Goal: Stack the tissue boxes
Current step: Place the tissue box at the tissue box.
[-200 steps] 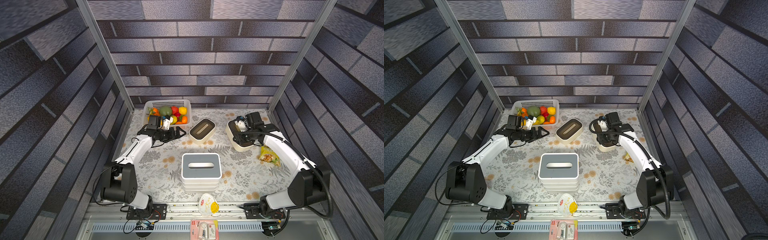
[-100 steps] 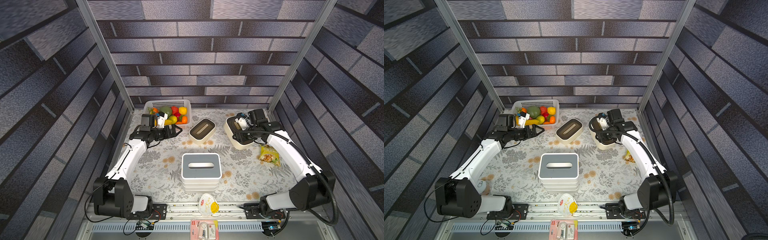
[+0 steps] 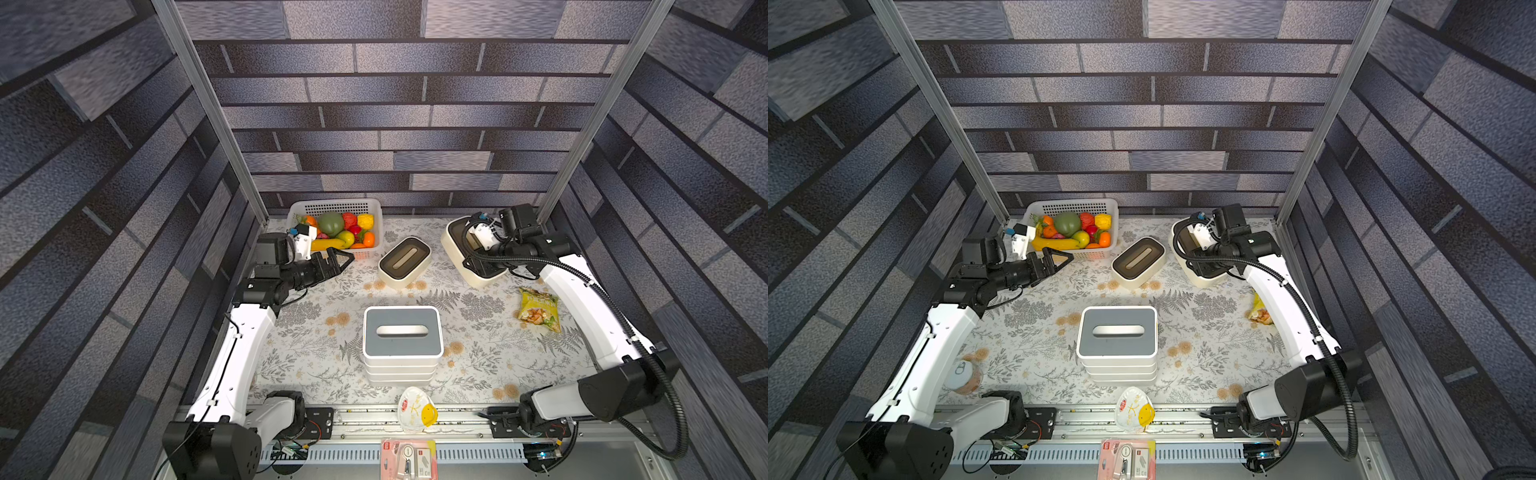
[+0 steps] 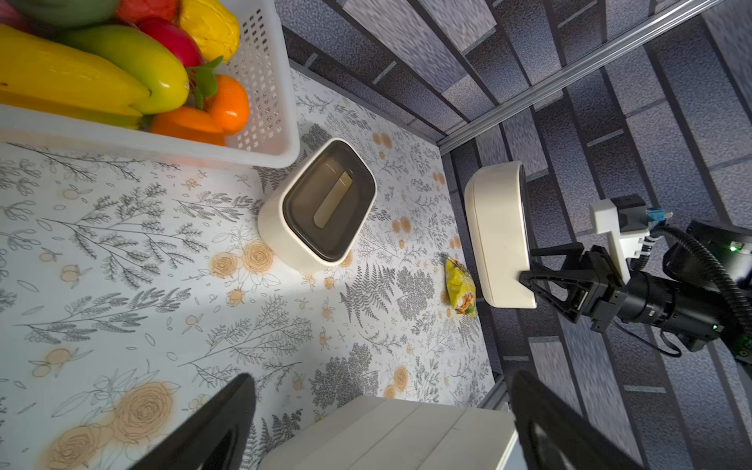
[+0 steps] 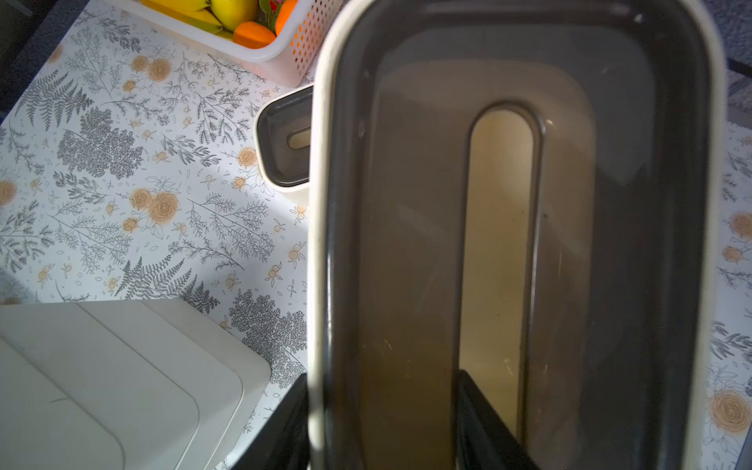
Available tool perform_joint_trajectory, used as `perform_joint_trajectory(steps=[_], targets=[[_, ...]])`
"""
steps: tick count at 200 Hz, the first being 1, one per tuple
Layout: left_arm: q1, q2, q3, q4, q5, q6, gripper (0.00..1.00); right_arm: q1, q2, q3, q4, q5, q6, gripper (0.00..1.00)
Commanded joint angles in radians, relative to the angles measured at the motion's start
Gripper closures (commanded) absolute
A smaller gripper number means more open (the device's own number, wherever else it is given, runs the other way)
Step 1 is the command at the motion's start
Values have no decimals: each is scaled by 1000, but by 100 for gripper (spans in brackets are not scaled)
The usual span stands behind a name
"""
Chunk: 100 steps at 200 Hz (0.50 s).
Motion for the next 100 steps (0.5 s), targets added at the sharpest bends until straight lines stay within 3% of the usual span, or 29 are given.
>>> perform_joint_trajectory(steps=[1,60,100], targets=[[1,-38,-40,-44,77,-87,0,23,7,60,-33,4,-36,55],[1,-145,-90,-53,167,-103,0,36,25,129,-92,-39,-48,54],[1,-185,-129,2,148,-87,0,68,45,198,-178,-50,-53,54]])
